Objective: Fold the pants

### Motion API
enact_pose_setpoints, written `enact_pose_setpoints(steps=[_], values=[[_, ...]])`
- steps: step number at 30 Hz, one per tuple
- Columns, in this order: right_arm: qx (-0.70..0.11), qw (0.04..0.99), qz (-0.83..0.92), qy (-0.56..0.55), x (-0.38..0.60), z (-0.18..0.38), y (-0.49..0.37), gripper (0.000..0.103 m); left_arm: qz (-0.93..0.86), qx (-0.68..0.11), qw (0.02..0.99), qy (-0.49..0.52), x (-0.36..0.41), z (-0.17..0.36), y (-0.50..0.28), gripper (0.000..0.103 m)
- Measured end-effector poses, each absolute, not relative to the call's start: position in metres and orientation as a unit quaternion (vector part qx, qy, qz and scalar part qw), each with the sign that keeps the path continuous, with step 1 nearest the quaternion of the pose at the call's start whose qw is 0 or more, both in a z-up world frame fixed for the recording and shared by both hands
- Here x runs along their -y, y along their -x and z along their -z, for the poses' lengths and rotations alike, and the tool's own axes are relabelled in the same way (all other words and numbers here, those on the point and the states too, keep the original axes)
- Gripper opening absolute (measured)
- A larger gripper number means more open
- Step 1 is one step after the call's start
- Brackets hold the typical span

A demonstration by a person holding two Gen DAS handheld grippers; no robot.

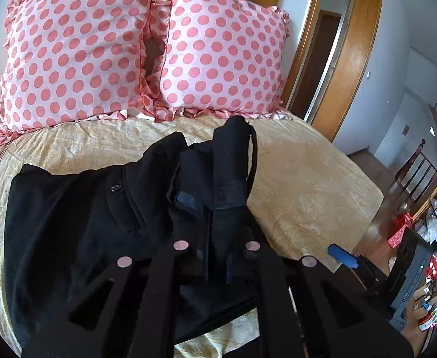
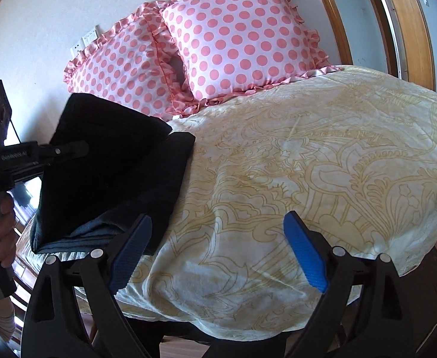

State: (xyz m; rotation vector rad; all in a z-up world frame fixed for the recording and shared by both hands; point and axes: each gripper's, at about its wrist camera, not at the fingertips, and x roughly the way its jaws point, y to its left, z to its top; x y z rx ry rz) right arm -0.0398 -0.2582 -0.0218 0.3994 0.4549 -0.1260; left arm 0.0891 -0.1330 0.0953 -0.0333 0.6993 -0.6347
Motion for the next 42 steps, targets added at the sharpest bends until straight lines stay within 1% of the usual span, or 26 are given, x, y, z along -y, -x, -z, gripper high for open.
enact_pose_setpoints(steps=[2, 7, 10, 14, 16, 17, 18, 19, 20, 21, 22, 23, 24, 25, 26, 27, 30, 33, 36, 37, 40, 42], values=[[-0.223, 0.952, 0.065, -0.199, 0.259, 0.023, 0.04, 0.092, 0.308, -0.328, 0.893, 0.011, 0.134, -0.097, -0.081, 0.006], [-0.221, 0.952, 0.071, -0.199, 0.258, 0.022, 0.037, 0.092, 0.313, -0.338, 0.887, -0.021, 0.155, -0.071, -0.066, 0.007], [-0.219, 0.953, 0.083, -0.192, 0.259, 0.02, 0.037, 0.092, 0.305, -0.323, 0.895, -0.032, 0.166, -0.062, -0.057, 0.008], [-0.213, 0.953, 0.102, -0.192, 0.265, 0.016, 0.041, 0.092, 0.291, -0.338, 0.892, -0.07, 0.18, -0.04, -0.055, 0.01], [-0.208, 0.954, 0.115, -0.185, 0.268, 0.012, 0.045, 0.092, 0.285, -0.318, 0.9, -0.092, 0.182, -0.035, -0.047, 0.011], [-0.206, 0.954, 0.121, -0.181, 0.269, 0.009, 0.047, 0.092, 0.283, -0.307, 0.903, -0.1, 0.182, -0.034, -0.043, 0.013], [-0.203, 0.955, 0.125, -0.177, 0.27, 0.006, 0.048, 0.092, 0.288, -0.303, 0.903, -0.102, 0.181, -0.034, -0.04, 0.022], [-0.2, 0.955, 0.128, -0.176, 0.271, 0.003, 0.049, 0.092, 0.302, -0.3, 0.899, -0.099, 0.179, -0.034, -0.036, 0.028], [-0.193, 0.957, 0.13, -0.174, 0.273, -0.003, 0.049, 0.092, 0.322, -0.301, 0.893, -0.091, 0.176, -0.035, -0.032, 0.042], [-0.185, 0.959, 0.129, -0.172, 0.274, -0.01, 0.05, 0.092, 0.343, -0.303, 0.886, -0.082, 0.171, -0.037, -0.026, 0.059], [-0.177, 0.962, 0.124, -0.169, 0.274, -0.017, 0.049, 0.092, 0.355, -0.303, 0.881, -0.076, 0.168, -0.04, -0.021, 0.067], [-0.172, 0.964, 0.118, -0.167, 0.274, -0.022, 0.046, 0.092, 0.361, -0.301, 0.88, -0.072, 0.163, -0.043, -0.015, 0.079], [-0.168, 0.967, 0.101, -0.163, 0.273, -0.032, 0.039, 0.092, 0.365, -0.297, 0.88, -0.068, 0.157, -0.047, -0.008, 0.086], [-0.169, 0.97, 0.083, -0.156, 0.269, -0.04, 0.032, 0.092, 0.37, -0.289, 0.881, -0.064, 0.149, -0.051, -0.002, 0.089], [-0.171, 0.971, 0.069, -0.15, 0.266, -0.045, 0.025, 0.091, 0.366, -0.281, 0.885, -0.062, 0.14, -0.055, 0.003, 0.095], [-0.176, 0.974, 0.044, -0.137, 0.258, -0.053, 0.011, 0.09, 0.352, -0.273, 0.893, -0.062, 0.13, -0.058, 0.006, 0.098], [-0.196, 0.975, -0.005, -0.103, 0.236, -0.068, -0.028, 0.084, 0.266, -0.251, 0.928, -0.072, 0.097, -0.066, 0.005, 0.101], [-0.24, 0.967, -0.038, -0.079, 0.221, -0.073, -0.086, 0.071, 0.167, -0.241, 0.953, -0.08, 0.067, -0.066, -0.01, 0.101], [-0.291, 0.95, -0.054, -0.096, 0.219, -0.064, -0.129, 0.068, 0.116, -0.264, 0.955, -0.068, 0.043, -0.059, -0.03, 0.101], [-0.309, 0.944, -0.054, -0.099, 0.219, -0.06, -0.145, 0.065, 0.11, -0.271, 0.954, -0.062, 0.039, -0.056, -0.034, 0.101], [-0.357, 0.928, -0.044, -0.093, 0.22, -0.045, -0.174, 0.06, 0.097, -0.282, 0.953, -0.056, 0.031, -0.05, -0.042, 0.101], [-0.384, 0.918, -0.04, -0.086, 0.219, -0.035, -0.186, 0.06, 0.092, -0.285, 0.952, -0.059, 0.026, -0.046, -0.041, 0.101]])
